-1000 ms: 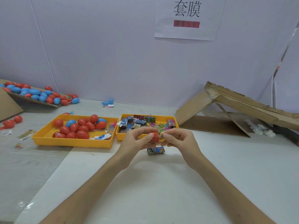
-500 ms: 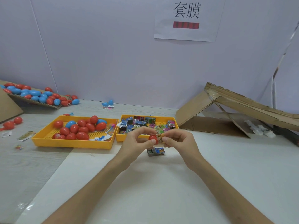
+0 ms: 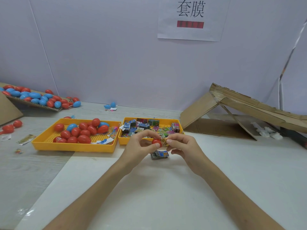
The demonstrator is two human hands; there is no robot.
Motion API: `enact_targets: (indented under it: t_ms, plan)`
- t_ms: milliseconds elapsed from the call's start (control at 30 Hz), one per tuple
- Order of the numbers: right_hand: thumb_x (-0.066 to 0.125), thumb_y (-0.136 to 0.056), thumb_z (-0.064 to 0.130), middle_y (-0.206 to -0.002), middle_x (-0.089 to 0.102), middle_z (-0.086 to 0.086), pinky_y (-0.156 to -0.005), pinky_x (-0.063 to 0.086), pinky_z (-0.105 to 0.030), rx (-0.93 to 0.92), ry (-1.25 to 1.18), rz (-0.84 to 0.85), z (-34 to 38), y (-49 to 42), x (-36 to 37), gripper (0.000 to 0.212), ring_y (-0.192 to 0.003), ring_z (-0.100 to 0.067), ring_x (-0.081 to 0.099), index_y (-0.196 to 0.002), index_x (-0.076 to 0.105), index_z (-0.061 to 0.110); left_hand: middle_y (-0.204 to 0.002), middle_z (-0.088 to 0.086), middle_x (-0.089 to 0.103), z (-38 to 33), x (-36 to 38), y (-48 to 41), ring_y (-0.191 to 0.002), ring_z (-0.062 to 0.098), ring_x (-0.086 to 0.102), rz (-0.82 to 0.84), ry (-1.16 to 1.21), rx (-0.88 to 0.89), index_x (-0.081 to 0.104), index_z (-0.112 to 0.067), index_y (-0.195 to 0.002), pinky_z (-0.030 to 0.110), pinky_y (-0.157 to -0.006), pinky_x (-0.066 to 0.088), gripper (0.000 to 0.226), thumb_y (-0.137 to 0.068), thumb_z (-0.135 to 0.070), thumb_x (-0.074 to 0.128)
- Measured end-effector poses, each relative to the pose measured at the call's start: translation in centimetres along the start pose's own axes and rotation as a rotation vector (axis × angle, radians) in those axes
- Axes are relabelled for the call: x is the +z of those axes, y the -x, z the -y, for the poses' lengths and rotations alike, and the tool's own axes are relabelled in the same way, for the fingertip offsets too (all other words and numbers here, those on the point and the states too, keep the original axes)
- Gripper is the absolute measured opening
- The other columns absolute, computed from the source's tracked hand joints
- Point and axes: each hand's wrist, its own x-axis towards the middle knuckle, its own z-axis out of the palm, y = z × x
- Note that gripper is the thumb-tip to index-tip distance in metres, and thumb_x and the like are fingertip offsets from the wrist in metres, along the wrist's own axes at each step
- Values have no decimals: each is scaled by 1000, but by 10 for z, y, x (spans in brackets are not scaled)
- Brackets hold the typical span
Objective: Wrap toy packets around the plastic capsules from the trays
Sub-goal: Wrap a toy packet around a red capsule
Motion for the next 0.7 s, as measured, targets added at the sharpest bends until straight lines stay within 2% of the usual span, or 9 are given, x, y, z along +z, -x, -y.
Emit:
enact_targets:
  t_ms: [367, 700]
  plan:
    - [70, -91, 8, -81, 70, -6, -67, 51, -27, -3, 49, 8, -1, 1, 0, 5, -75, -16, 65, -93, 74, 9, -100, -16, 71, 4, -1, -1, -87, 16, 73, -6, -47, 18, 73, -41, -87, 22, -72, 56, 30, -85, -11, 79]
    - [75, -89, 10, -77, 72, 7, -60, 48, -18, -138, 307, -17, -2, 2, 4, 11, -66, -9, 66, -84, 73, 20, -98, -11, 72, 8, -1, -1, -85, 18, 74, -19, -72, 21, 74, -32, -90, 28, -77, 60, 17, -85, -18, 81]
